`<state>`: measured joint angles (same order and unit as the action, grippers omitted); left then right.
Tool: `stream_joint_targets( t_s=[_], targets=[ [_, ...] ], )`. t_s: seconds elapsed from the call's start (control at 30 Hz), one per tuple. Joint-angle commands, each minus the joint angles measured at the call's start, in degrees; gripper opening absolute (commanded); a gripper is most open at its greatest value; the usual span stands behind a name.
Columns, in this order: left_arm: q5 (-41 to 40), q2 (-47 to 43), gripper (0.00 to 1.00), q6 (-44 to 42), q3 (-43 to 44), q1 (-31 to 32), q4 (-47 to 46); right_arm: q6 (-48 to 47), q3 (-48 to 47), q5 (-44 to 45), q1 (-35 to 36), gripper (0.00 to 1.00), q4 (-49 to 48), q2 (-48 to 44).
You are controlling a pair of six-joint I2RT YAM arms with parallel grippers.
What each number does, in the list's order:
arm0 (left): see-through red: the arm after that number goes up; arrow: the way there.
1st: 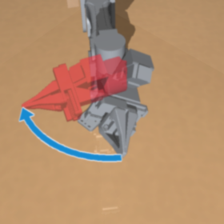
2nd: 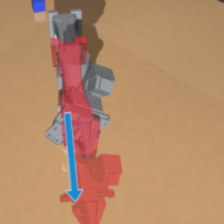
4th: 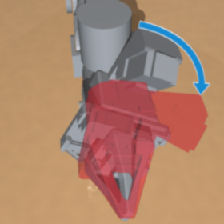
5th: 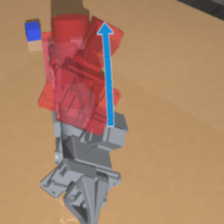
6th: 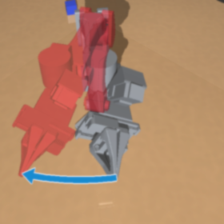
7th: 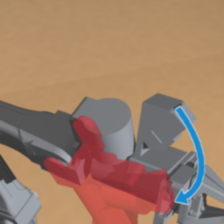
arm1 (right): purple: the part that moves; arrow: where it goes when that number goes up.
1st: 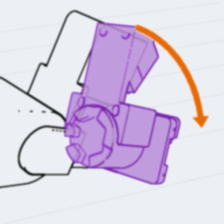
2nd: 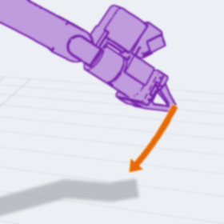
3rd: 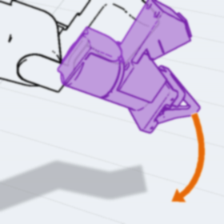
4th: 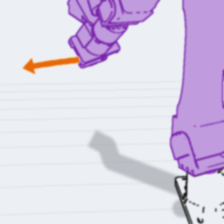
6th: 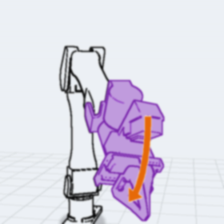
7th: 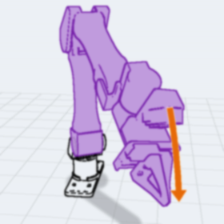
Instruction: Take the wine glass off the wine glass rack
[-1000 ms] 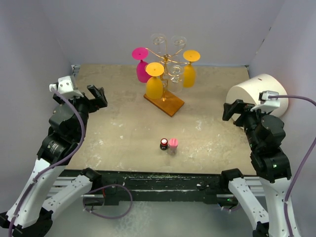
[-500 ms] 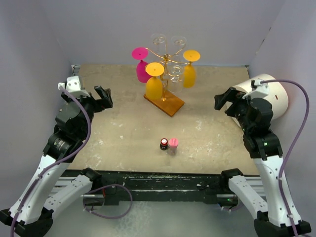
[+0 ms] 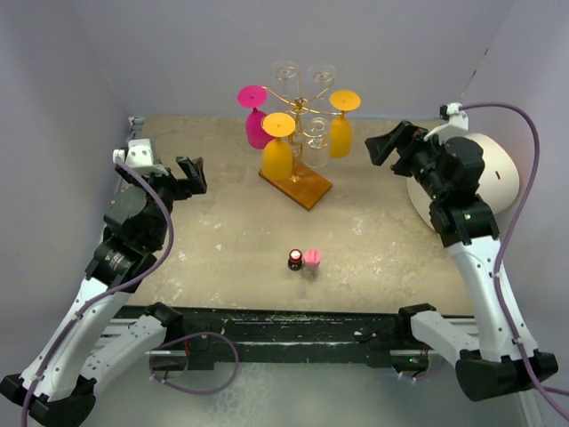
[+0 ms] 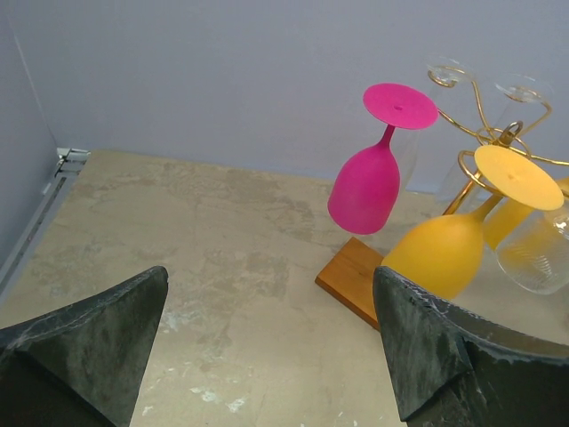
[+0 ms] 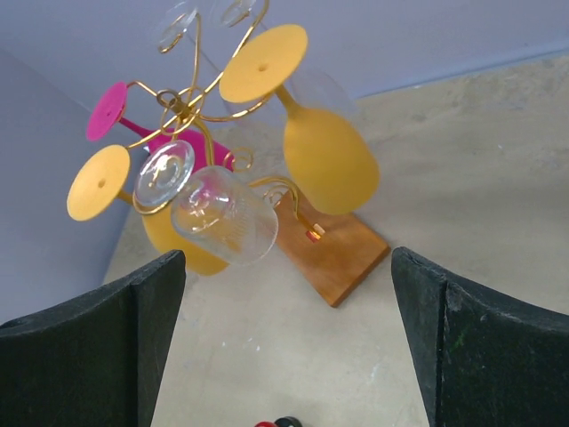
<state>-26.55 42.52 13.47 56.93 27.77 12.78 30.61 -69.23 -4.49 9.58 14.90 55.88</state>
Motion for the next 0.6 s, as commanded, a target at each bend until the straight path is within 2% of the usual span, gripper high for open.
stream_joint_targets(
  t_s=[0.0, 0.27, 0.57],
  targets=[
    [1.8, 1.1, 0.99, -3.5, -1.6, -0.3, -8.0, 2.2, -5.3, -3.3, -0.3, 1.00, -4.5, 4.0],
    [4.1, 0.4, 0.99, -6.7, -3.2, -0.3, -10.6, 8.9, -11.7, -3.4, -0.4, 0.98, -6.6, 13.7],
    [3.8, -3.3, 0.99, -9.8, -3.8, -0.8, -9.3, 9.6, -19.0, -4.1, -0.3, 0.89, -9.3, 23.6]
  ],
)
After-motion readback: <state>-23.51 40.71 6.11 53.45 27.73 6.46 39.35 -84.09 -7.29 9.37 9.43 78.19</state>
